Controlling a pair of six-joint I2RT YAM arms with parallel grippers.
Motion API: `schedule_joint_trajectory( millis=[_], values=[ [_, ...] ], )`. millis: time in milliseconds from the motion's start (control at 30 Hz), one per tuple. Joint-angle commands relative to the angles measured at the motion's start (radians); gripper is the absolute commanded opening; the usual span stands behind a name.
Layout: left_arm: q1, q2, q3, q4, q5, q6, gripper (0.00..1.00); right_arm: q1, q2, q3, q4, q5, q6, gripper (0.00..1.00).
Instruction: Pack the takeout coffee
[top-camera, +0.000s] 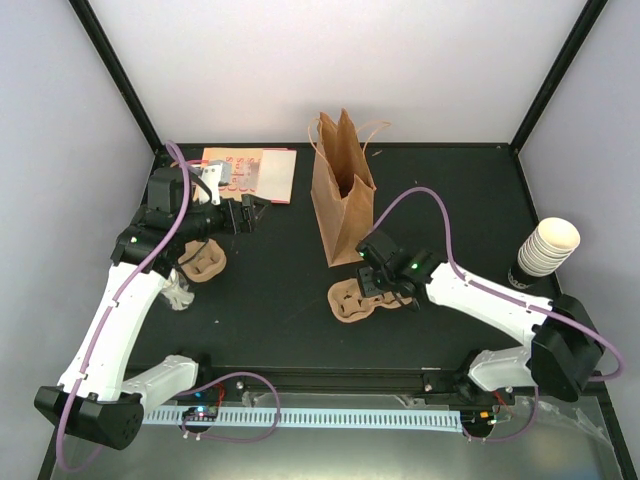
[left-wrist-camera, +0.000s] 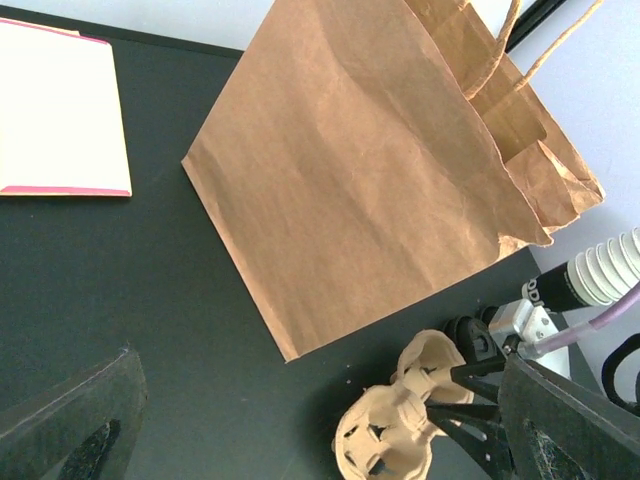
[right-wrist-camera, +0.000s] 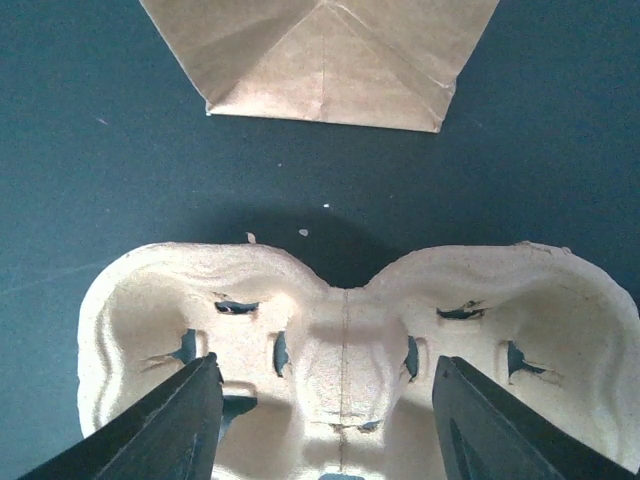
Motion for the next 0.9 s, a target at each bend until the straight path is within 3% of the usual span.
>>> schedule_joint_trajectory(
  millis=[0, 167, 400, 700, 867],
  values=[
    [0.003, 0.003, 0.03, -0.005, 0.037, 0.007, 0.99, 0.004, 0.023, 0.012, -0.027, 0.024, 0.001, 0.62],
    [0.004, 0.002, 0.026, -0.009, 0.043, 0.007, 0.99, 0.004, 0.129, 0.013, -0.031, 0.009, 0.016, 0.68],
    [0.004, -0.005, 0.024, -0.02, 0.039, 0.015, 0.99, 0.003, 0.22, 0.003, 0.012, 0.004, 0.021, 0.68],
    [0.004, -0.001, 0.024, -0.018, 0.037, 0.017, 0.99, 0.004, 0.274, -0.013, 0.044, 0.0, 0.024, 0.63],
    [0.004, 0.003, 0.025, -0.023, 0.034, 0.017, 0.99, 0.004, 0.285, -0.006, 0.041, 0.001, 0.02, 0.52]
  ],
)
